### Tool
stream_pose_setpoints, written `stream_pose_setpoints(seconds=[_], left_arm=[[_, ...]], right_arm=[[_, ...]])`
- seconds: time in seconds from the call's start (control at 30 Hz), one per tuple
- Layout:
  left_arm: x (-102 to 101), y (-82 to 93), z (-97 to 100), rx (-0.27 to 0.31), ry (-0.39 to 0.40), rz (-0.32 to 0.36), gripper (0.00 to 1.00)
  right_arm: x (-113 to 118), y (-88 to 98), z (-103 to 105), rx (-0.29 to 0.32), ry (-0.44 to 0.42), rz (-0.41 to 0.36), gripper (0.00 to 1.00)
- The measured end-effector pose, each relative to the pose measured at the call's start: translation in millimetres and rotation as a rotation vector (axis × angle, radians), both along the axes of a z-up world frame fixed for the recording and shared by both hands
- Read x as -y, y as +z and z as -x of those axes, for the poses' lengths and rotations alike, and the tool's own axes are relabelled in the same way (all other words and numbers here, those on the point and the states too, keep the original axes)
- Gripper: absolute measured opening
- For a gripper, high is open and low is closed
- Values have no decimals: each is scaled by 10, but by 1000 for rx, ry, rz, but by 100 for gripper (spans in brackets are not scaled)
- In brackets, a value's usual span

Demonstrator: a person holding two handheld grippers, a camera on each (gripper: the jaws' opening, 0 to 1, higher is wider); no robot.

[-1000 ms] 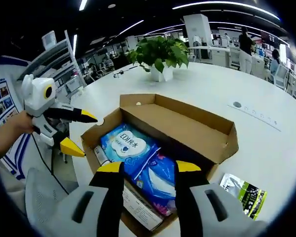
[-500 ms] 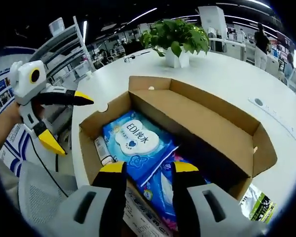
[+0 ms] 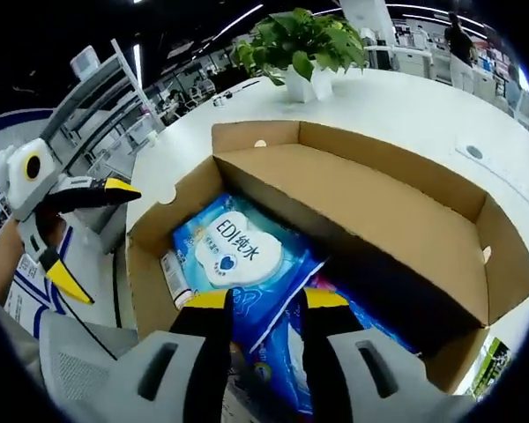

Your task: Operate the shoe box by opening the lid, removing the specified soft item, and placing it in the target area until the item is outside and the box remains undamaged.

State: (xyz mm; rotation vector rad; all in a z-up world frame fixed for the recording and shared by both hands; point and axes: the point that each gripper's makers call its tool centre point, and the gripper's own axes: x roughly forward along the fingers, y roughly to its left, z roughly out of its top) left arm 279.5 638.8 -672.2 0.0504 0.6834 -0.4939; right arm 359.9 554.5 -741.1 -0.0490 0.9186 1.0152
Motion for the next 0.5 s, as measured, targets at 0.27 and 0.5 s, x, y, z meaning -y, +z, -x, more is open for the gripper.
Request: stream_pose_setpoints(seconds=[0.27, 0.5], left_arm=[[9, -23, 40, -2, 18, 31, 83], [18, -44, 52, -7, 25, 40, 82]], right_arm=[[-70, -80, -107, -35, -52, -8, 25], [-6, -155, -182, -22, -91, 28, 8]])
